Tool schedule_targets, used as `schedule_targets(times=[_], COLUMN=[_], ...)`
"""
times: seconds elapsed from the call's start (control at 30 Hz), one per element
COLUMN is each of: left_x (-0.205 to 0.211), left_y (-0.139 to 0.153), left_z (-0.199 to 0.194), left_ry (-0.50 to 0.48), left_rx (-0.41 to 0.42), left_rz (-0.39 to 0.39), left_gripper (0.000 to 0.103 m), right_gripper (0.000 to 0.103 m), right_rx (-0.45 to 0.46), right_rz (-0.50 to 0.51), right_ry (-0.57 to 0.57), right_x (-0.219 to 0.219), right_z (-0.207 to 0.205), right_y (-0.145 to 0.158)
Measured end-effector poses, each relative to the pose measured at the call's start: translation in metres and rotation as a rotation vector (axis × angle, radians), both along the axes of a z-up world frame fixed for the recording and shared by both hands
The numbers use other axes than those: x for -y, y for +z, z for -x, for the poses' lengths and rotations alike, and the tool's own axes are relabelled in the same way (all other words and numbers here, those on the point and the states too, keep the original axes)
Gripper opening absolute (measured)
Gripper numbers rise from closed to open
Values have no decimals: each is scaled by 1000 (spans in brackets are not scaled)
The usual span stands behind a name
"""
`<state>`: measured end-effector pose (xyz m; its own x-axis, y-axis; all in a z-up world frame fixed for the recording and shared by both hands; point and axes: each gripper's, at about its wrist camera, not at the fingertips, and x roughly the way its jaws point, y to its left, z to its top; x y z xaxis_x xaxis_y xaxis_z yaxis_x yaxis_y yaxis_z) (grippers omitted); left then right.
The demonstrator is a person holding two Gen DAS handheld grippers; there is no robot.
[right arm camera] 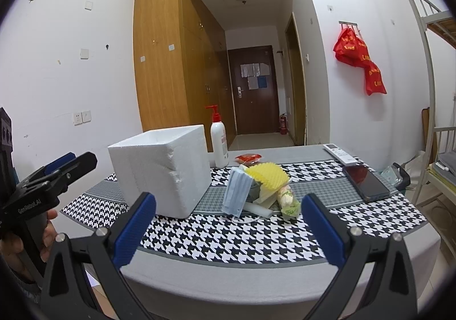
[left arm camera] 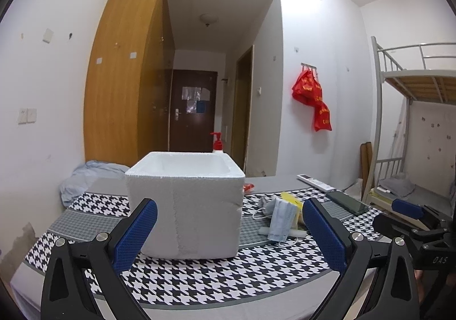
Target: Organize soft objects
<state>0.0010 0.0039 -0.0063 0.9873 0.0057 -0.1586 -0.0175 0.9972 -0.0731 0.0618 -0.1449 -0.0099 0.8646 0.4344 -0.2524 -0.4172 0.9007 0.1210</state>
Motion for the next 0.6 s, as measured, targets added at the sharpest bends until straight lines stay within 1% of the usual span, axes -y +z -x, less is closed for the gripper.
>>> schedule_targets(times=[0.6], left_x=[-1], left_y=[2], left_z=[3], left_ry=[-8], left_rx=[0], left_rz=[-5], left_gripper=[102], right_gripper=[103], right_rx=[2], right_rz=[3], right_ry=[5], right_x=[-2], right_z=[2], right_y=[2])
